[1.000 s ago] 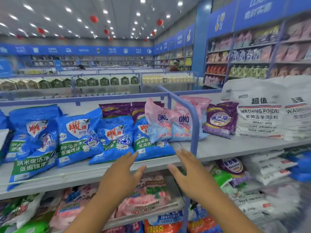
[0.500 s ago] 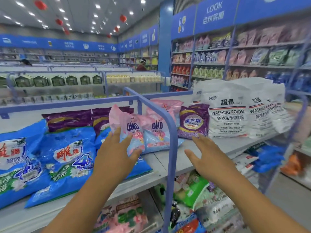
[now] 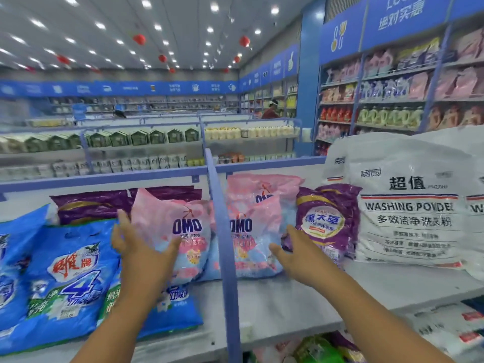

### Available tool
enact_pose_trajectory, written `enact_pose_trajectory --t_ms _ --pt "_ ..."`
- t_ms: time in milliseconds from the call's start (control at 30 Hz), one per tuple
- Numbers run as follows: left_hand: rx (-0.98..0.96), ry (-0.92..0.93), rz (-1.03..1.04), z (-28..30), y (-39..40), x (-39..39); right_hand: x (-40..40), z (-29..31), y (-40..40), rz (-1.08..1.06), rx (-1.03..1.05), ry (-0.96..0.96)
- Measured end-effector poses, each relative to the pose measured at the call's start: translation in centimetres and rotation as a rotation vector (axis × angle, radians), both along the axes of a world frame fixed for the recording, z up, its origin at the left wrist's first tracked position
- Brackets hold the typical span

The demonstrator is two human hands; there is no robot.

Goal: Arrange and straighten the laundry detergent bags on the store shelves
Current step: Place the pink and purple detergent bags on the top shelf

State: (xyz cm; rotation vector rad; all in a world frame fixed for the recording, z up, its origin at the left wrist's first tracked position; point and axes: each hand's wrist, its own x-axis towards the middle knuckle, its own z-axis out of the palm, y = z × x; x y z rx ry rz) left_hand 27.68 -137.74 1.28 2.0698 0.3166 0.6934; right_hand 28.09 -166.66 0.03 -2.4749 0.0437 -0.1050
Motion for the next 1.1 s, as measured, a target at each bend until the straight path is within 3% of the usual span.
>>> enact_pose_trajectory --t_ms 100,200,367,667,833,967,1100 --pt "-0.201 0.111 0.139 -0.6 0.9 1.6 3.1 -0.5 -1.2 0.026 0.159 0.053" --pt "-0.217 0.205 0.134 -1.2 1.3 1.5 6.2 -1.4 -0.9 0.013 0.451 0.116" --pt "-0.231 0.196 0.077 -0.6 0.7 1.2 8.9 -2.3 0.6 0.068 0.768 0.170" --pt "-0.276 0.149 0.065 -1.9 1.1 1.5 10.6 -1.4 0.1 -0.024 0.954 0.021" --pt "-0.253 0.129 0.044 -2.0 1.2 1.7 11.6 -0.3 -1.7 -0.077 0.855 -0.137" --pt "-0.240 0.139 0.045 -2.3 1.6 2.2 13.1 -1.7 -1.5 -0.148 0.758 -0.146" --pt "-0.252 0.136 0.045 -2.6 1.7 2.2 13.8 -2.4 -0.7 -0.268 0.928 -0.200"
